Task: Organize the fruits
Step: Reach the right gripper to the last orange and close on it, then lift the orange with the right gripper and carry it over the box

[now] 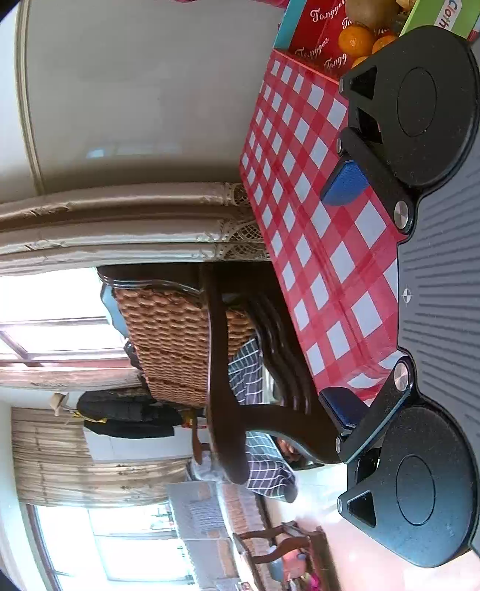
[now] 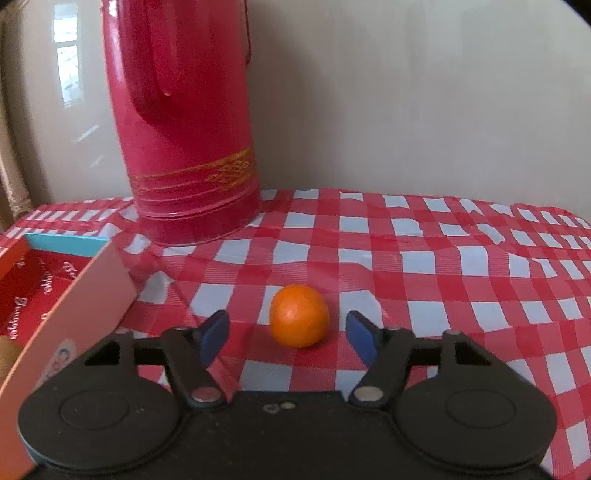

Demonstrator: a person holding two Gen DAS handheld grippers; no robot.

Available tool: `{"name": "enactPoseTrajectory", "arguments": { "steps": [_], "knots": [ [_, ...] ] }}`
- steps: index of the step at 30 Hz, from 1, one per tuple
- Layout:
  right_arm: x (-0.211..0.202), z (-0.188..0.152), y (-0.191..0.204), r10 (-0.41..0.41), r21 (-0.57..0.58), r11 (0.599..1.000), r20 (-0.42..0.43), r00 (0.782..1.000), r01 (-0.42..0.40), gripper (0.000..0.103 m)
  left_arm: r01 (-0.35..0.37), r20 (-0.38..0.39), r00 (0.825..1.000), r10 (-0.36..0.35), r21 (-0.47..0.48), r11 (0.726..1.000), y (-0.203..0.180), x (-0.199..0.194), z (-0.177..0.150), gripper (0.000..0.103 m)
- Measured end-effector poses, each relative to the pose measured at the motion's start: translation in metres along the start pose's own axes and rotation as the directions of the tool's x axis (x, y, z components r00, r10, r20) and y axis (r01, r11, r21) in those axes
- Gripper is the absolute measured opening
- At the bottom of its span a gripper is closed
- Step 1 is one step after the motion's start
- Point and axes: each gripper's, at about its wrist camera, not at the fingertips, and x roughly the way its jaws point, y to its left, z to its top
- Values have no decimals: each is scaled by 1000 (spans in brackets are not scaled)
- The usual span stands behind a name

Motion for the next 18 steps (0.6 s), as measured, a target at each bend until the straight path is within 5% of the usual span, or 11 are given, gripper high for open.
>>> {"name": "enactPoseTrajectory", "arguments": {
  "steps": [2, 18],
  "knots": [
    [3, 0, -4, 8, 20, 1000, -9, 1000, -8, 29, -2, -5, 1000, 2, -2, 1000, 0, 1, 0, 103],
    [-25, 0, 22, 98, -65, 993, 57, 994, -95, 27, -12, -53, 999, 10, -35, 999, 10, 8, -2, 103]
  ]
}}
